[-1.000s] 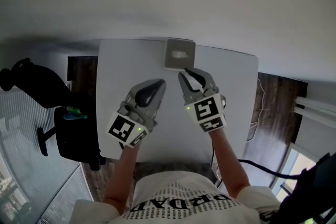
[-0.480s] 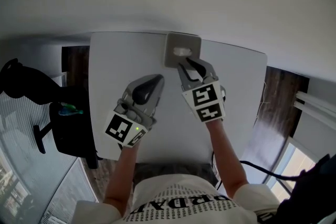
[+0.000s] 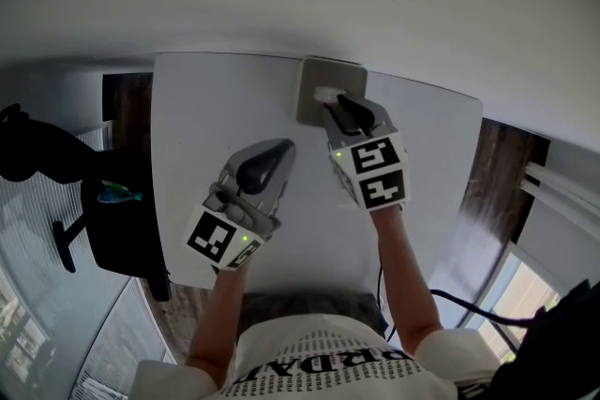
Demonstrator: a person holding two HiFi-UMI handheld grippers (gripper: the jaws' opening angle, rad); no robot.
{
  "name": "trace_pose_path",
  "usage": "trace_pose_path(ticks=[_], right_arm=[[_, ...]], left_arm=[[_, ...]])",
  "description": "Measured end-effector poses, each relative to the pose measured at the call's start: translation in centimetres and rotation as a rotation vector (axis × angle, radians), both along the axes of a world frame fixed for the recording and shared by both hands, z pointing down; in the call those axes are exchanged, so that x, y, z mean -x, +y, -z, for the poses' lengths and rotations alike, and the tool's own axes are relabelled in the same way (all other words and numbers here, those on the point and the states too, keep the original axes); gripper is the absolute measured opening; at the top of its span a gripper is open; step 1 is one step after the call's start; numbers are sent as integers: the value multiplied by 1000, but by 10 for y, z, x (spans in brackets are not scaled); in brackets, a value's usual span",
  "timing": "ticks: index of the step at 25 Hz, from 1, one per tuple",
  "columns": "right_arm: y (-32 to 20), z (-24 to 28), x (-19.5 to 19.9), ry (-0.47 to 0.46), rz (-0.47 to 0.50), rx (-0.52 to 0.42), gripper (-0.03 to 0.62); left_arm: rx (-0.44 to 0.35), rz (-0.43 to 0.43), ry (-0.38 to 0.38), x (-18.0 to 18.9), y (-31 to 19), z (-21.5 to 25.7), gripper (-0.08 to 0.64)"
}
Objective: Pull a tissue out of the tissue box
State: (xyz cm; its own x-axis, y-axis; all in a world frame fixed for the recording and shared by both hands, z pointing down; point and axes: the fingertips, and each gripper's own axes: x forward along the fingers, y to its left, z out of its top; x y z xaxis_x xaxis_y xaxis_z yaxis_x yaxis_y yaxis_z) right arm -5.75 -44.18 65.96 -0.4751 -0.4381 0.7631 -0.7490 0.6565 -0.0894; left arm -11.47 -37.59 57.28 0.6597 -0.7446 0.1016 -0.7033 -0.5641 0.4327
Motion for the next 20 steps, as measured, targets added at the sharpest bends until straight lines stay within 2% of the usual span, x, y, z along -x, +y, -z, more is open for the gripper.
trace_pose_path(ticks=[6, 15, 20], right_arm=[[-5, -3, -2, 15, -10, 82, 103], [-8, -5, -1, 141, 39, 215, 103], [-8, -13, -5, 180, 35, 409, 103]], left_arm=[[0, 1, 14, 2, -3, -1, -6], [0, 1, 42, 2, -3, 0, -6], [0, -2, 51, 0, -4, -1, -6]])
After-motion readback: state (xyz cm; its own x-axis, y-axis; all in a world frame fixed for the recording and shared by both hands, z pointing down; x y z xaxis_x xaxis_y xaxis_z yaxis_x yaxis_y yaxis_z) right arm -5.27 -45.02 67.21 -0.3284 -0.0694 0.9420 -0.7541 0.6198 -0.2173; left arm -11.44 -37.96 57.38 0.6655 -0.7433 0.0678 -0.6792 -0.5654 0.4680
